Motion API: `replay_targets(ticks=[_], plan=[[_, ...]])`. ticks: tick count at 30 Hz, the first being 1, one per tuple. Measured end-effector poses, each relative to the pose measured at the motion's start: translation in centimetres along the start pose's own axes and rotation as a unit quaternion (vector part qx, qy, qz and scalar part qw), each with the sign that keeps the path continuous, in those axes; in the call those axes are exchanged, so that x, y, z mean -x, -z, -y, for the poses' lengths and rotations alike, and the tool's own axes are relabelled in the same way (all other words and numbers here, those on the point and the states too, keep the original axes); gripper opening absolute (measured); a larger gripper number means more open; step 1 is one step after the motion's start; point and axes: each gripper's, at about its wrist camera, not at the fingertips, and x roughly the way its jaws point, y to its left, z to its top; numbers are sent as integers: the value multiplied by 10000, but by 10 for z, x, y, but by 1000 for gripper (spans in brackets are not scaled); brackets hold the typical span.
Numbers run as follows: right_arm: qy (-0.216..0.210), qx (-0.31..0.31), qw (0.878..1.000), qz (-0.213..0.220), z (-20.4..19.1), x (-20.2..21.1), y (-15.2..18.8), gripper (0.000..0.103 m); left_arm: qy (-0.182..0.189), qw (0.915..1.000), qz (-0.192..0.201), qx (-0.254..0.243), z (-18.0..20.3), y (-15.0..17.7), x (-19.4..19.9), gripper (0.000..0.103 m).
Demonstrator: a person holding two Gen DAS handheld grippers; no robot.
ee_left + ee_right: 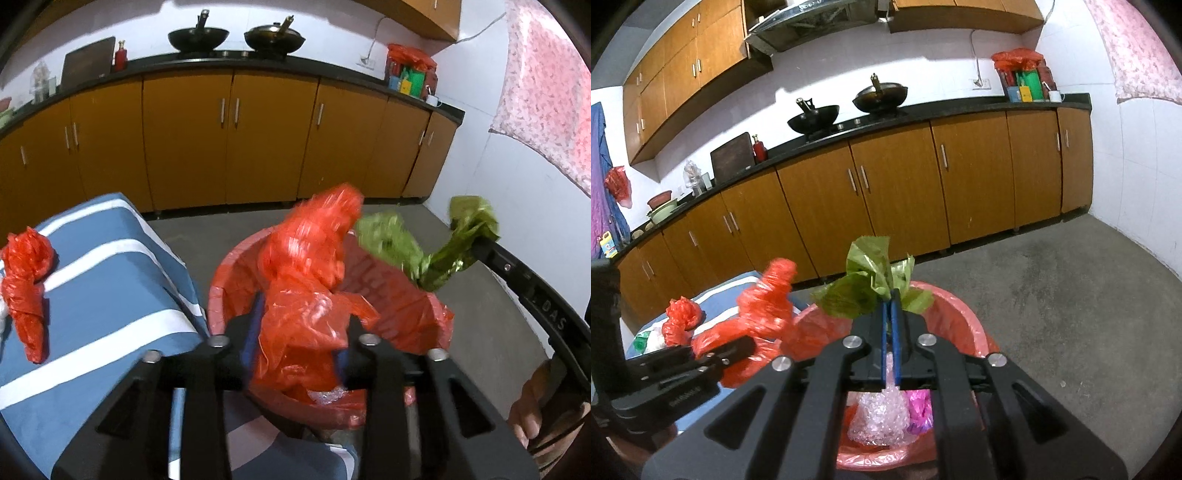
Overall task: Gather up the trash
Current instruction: 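Open both tools to drop the bags into the wastebasket, then move both tools back to the remaining bags on the table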
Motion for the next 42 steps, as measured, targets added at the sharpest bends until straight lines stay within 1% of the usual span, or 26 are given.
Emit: replay_targets(ticks=[1, 2, 3, 4, 7, 9, 10, 12, 14, 15, 17, 19, 23, 26, 29, 32, 37, 40, 42], plan=[[-13, -13, 10000, -28, 1, -1, 0, 16, -29, 10000, -7, 40, -2, 1, -1, 55], [-20, -27, 10000, -53, 3, -2, 1, 28, -49, 9999, 17, 86, -4, 2, -1, 58], [-5, -36, 10000, -57, 4, -2, 3, 32, -67, 9999, 23, 127, -8, 3, -2, 59], [13, -42, 10000, -63, 6, -1, 6, 34, -92, 9998, 9, 154, -11, 5, -2, 60], [33, -58, 9999, -95, 9, 1, 8, 34, -218, 9994, -6, 255, -21, 10, 0, 60], [33, -59, 9999, -82, 10, 3, 8, 35, -309, 9989, 46, 345, -32, 12, 7, 60], [23, -47, 10000, -71, 8, 4, 7, 37, -369, 9986, 86, 368, -38, 13, 11, 60], [-17, -1, 10000, -33, 4, 6, 5, 43, -532, 9976, 177, 402, -50, 16, 21, 61], [-127, 93, 9999, 16, -6, 9, 3, 53, -673, 9963, 265, 467, -62, 19, 32, 64], [-210, 166, 9996, 53, -14, 10, 3, 55, -792, 9950, 336, 511, -70, 21, 39, 65], [-334, 276, 9990, 98, -27, 11, 2, 63, -965, 9926, 452, 575, -84, 23, 52, 66], [-537, 425, 9976, 125, -48, 11, 4, 66, -1178, 9891, 578, 668, -102, 29, 67, 69], [-900, 660, 9937, 67, -91, 4, 8, 70, -1623, 9799, 741, 888, -140, 40, 95, 71], [-1215, 804, 9893, -75, -127, -3, 14, 70, -2065, 9696, 823, 1022, -174, 52, 117, 73], [-1451, 967, 9845, -169, -160, -8, 20, 70, -2400, 9605, 852, 1121, -201, 63, 134, 75], [-1675, 1160, 9787, -258, -194, -14, 26, 70, -2773, 9488, 856, 1246, -232, 76, 152, 77], [-1892, 1273, 9724, -500, -239, -32, 35, 70, -3187, 9327, 886, 1441, -268, 93, 175, 80], [-1946, 1290, 9696, -736, -266, -50, 44, 70, -3337, 9240, 911, 1631, -290, 101, 183, 82], [-1974, 1289, 9677, -892, -277, -60, 49, 70, -3378, 9200, 912, 1766, -304, 105, 186, 82]])
